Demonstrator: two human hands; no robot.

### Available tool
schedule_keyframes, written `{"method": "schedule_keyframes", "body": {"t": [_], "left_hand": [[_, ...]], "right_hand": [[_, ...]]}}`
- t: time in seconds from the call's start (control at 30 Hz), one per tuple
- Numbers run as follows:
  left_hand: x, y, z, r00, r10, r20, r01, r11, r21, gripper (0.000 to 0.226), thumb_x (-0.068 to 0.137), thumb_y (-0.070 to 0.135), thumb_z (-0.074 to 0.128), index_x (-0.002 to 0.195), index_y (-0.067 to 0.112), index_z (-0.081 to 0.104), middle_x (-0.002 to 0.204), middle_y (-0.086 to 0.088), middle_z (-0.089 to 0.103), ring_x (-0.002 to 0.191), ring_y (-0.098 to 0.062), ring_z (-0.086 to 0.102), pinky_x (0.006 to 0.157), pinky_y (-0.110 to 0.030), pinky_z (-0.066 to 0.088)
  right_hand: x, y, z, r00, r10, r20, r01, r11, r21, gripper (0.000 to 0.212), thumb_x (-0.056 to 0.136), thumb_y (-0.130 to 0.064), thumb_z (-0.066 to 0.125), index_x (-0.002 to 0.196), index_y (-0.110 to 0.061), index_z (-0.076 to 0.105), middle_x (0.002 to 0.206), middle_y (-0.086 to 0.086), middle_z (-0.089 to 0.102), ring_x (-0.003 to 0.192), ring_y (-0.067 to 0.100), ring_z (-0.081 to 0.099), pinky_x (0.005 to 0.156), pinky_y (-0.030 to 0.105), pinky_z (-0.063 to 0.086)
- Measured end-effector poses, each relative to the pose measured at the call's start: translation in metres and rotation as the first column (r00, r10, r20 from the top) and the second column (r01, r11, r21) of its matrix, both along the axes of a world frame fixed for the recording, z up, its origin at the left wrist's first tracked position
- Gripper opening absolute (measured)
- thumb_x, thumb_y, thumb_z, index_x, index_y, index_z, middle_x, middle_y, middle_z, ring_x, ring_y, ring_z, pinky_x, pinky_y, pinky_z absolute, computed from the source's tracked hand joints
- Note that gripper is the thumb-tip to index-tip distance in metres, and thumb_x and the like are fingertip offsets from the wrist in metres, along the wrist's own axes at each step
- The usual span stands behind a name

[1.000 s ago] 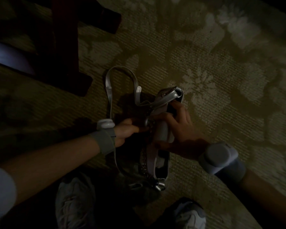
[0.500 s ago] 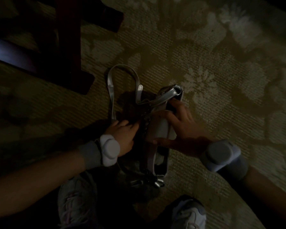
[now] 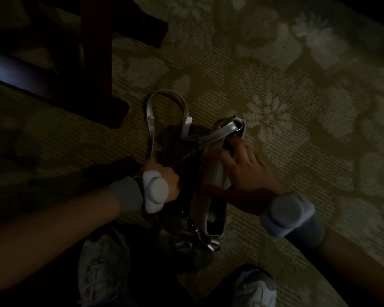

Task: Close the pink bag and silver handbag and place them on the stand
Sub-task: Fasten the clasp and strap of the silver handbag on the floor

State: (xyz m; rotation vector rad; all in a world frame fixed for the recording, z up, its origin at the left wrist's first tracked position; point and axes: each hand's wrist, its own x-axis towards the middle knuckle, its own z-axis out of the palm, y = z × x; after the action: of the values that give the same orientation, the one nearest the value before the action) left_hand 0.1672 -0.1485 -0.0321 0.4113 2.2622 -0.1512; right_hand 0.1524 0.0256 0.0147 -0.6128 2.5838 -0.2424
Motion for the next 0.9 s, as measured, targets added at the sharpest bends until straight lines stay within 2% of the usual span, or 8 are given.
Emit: {"method": "schedule_keyframes", "body": {"t": [0.07, 0.13, 0.27, 0.33, 0.4, 0.47, 0.6, 0.9], "left_hand": [[-0.003, 0.001, -0.001, 0.984, 0.165, 0.066, -0.17, 0.982, 0.081, 0.033, 0.096, 0.022, 0.03, 0.098, 0.003, 0.057, 0.104, -0.012, 0.06, 0.096, -0.027, 0.057, 0.082, -0.034, 0.037], [-0.006, 0.005, -0.008, 0.859, 0.477, 0.187, -0.509, 0.836, 0.205, 0.037, 0.097, 0.023, 0.03, 0.125, 0.005, 0.047, 0.132, -0.017, 0.05, 0.119, -0.032, 0.049, 0.092, -0.033, 0.038], [-0.013, 0.018, -0.027, 0.396, 0.738, 0.546, -0.907, 0.222, 0.357, 0.042, 0.096, 0.017, 0.034, 0.138, 0.009, 0.034, 0.145, -0.013, 0.037, 0.133, -0.029, 0.034, 0.111, -0.033, 0.025], [-0.011, 0.021, -0.03, 0.16, 0.7, 0.696, -0.94, -0.108, 0.324, 0.035, 0.094, 0.013, 0.039, 0.128, 0.008, 0.047, 0.123, -0.01, 0.053, 0.118, -0.03, 0.05, 0.106, -0.04, 0.038], [-0.01, 0.022, -0.033, 0.039, 0.65, 0.759, -0.916, -0.281, 0.287, 0.032, 0.091, 0.006, 0.041, 0.12, 0.005, 0.053, 0.111, -0.013, 0.058, 0.098, -0.031, 0.058, 0.095, -0.041, 0.046], [-0.01, 0.023, -0.035, 0.042, 0.629, 0.776, -0.898, -0.317, 0.306, 0.032, 0.09, 0.002, 0.042, 0.12, 0.004, 0.052, 0.108, -0.015, 0.06, 0.086, -0.026, 0.058, 0.085, -0.038, 0.048], [-0.011, 0.022, -0.034, 0.076, 0.643, 0.762, -0.894, -0.295, 0.338, 0.038, 0.089, 0.001, 0.045, 0.127, 0.008, 0.049, 0.111, -0.007, 0.056, 0.109, -0.032, 0.054, 0.098, -0.043, 0.043], [-0.018, 0.009, -0.029, 0.058, 0.449, 0.892, -0.955, -0.235, 0.181, 0.024, 0.09, -0.006, 0.038, 0.104, 0.002, 0.055, 0.086, -0.007, 0.061, 0.08, -0.022, 0.058, 0.077, -0.033, 0.047]], "right_hand": [[0.0, -0.002, 0.001, 0.999, -0.013, 0.042, 0.012, 1.0, 0.009, 0.083, 0.068, -0.071, 0.042, 0.14, -0.031, 0.033, 0.155, 0.01, 0.016, 0.143, 0.03, 0.013, 0.113, 0.045, 0.022], [-0.001, -0.003, -0.001, 0.996, -0.018, 0.091, 0.016, 1.0, 0.022, 0.082, 0.072, -0.067, 0.05, 0.142, -0.032, 0.027, 0.156, 0.007, 0.008, 0.145, 0.027, 0.004, 0.115, 0.045, 0.019], [-0.001, -0.002, -0.003, 0.995, -0.013, 0.103, 0.014, 1.0, -0.002, 0.08, 0.075, -0.059, 0.057, 0.143, -0.032, 0.024, 0.156, 0.007, 0.005, 0.145, 0.025, -0.003, 0.116, 0.044, 0.017], [-0.001, -0.001, -0.004, 0.993, -0.016, 0.115, 0.017, 1.0, 0.0, 0.08, 0.076, -0.059, 0.058, 0.143, -0.032, 0.024, 0.156, 0.007, 0.004, 0.145, 0.025, -0.004, 0.116, 0.043, 0.016], [-0.002, -0.001, -0.004, 0.993, -0.024, 0.115, 0.026, 1.0, -0.01, 0.081, 0.073, -0.061, 0.056, 0.142, -0.032, 0.026, 0.157, 0.007, 0.004, 0.145, 0.025, -0.004, 0.117, 0.044, 0.017], [-0.002, -0.001, -0.004, 0.993, -0.028, 0.112, 0.031, 0.999, -0.026, 0.081, 0.071, -0.062, 0.055, 0.141, -0.031, 0.028, 0.156, 0.008, 0.006, 0.145, 0.026, -0.002, 0.116, 0.046, 0.018], [-0.002, -0.001, -0.003, 0.992, -0.022, 0.126, 0.025, 1.0, -0.019, 0.079, 0.075, -0.058, 0.059, 0.142, -0.033, 0.026, 0.156, 0.006, 0.003, 0.145, 0.024, -0.005, 0.116, 0.045, 0.018], [-0.004, 0.001, -0.003, 0.984, -0.035, 0.173, 0.044, 0.998, -0.047, 0.076, 0.078, -0.052, 0.062, 0.141, -0.033, 0.026, 0.156, 0.002, -0.002, 0.144, 0.021, -0.006, 0.115, 0.045, 0.024]]}}
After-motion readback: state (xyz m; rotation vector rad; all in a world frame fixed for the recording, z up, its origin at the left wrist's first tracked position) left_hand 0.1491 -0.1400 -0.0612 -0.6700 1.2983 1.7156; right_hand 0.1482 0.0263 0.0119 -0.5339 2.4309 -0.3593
